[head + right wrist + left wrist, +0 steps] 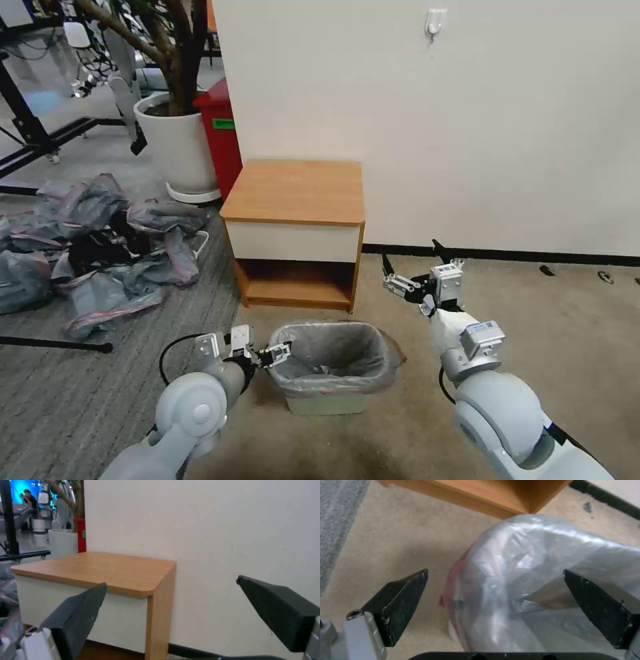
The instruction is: Pick up the garbage bag from the table and place it over the trash can.
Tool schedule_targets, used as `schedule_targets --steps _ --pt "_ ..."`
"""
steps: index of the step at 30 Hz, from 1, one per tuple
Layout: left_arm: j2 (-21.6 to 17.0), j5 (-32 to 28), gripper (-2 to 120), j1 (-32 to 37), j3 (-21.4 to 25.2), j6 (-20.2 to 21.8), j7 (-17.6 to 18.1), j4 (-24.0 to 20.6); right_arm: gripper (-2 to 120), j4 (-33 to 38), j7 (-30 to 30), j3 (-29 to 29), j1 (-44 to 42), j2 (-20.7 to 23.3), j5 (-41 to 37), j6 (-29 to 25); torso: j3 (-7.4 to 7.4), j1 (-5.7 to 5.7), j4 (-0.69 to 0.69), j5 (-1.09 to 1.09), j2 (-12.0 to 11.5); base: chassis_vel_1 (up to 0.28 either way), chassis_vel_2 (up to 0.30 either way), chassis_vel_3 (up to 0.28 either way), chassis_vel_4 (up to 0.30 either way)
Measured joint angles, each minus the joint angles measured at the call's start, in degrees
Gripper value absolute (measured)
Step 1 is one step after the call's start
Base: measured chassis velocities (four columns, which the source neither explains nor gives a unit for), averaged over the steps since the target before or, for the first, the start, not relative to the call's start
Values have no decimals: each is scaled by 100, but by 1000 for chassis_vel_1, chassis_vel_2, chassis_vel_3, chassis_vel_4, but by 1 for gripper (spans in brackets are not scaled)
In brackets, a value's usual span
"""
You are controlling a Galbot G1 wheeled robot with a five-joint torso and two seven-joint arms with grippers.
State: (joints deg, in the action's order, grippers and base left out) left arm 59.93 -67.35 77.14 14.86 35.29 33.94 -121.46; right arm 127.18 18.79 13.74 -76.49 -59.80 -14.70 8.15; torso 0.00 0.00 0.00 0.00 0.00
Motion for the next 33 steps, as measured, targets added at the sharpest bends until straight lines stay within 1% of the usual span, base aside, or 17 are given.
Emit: schedule_targets --steps 2,4,5,6,8,10,11,13,14,15,18,19,20,23,24,28,33 --pt "-13 10 100 54 54 -22 -107 -42 100 6 -3 39 -13 3 -17 -28 0 0 0 0 0 0 0 0 0" --pt "-52 257 100 198 175 -211 -470 -131 100 29 -70 172 -74 7 -103 -134 1 0 0 0 0 0 0 0 0" --pt "-75 591 100 324 296 -421 -843 -183 100 45 -163 278 -130 7 -184 -209 1 0 0 0 0 0 0 0 0" --pt "-75 591 100 324 296 -421 -843 -183 100 45 -163 278 -130 7 -184 -209 1 0 0 0 0 0 0 0 0" --pt "-107 1587 100 683 723 -971 -1658 -346 100 88 -536 635 -310 -23 -324 -439 0 0 0 0 0 0 0 0 0" --pt "-154 2256 100 998 1077 -1519 -2113 -505 100 114 -716 889 -483 -51 -354 -680 1 0 1 0 0 0 0 0 0" --pt "-154 2256 100 998 1077 -1519 -2113 -505 100 114 -716 889 -483 -51 -354 -680 1 0 1 0 0 0 0 0 0" --pt "-145 2837 100 1351 1495 -2388 -2299 -635 100 133 -819 1115 -709 -111 -302 -921 0 0 1 0 0 0 0 0 0" --pt "-110 2962 100 1466 1627 -2676 -2318 -673 100 133 -833 1163 -786 -151 -258 -1020 0 0 -1 1 0 0 0 0 0" --pt "-110 2962 100 1466 1627 -2676 -2318 -673 100 133 -833 1163 -786 -151 -258 -1020 0 0 -1 1 0 0 0 0 0" --pt "148 3367 100 1892 2152 -3790 -2357 -704 100 96 -858 1220 -1076 -405 -103 -1336 0 0 1 1 0 0 0 0 0" --pt "261 3515 100 2015 2272 -4139 -2379 -624 100 44 -892 1225 -1158 -537 -26 -1395 0 0 0 1 0 0 0 0 0" --pt "261 3515 100 2015 2272 -4139 -2379 -624 100 44 -892 1225 -1158 -537 -26 -1395 0 0 0 1 0 0 0 0 0" --pt "665 3941 100 2168 2497 -4947 -2499 -208 100 -172 -1019 1332 -1313 -932 416 -1379 0 0 1 0 0 0 0 0 0" --pt "665 3941 100 2168 2497 -4947 -2499 -208 100 -172 -1019 1332 -1313 -932 416 -1379 0 0 1 0 0 0 0 0 0" --pt "1230 4395 100 2147 2507 -5433 -2715 176 100 -356 -1198 1652 -1377 -1336 946 -959 0 0 0 0 0 0 0 0 0" --pt "1721 4671 100 2044 2390 -5687 -2991 520 100 -592 -1482 1975 -1337 -1626 1243 -893 0 0 0 0 0 0 0 0 0"
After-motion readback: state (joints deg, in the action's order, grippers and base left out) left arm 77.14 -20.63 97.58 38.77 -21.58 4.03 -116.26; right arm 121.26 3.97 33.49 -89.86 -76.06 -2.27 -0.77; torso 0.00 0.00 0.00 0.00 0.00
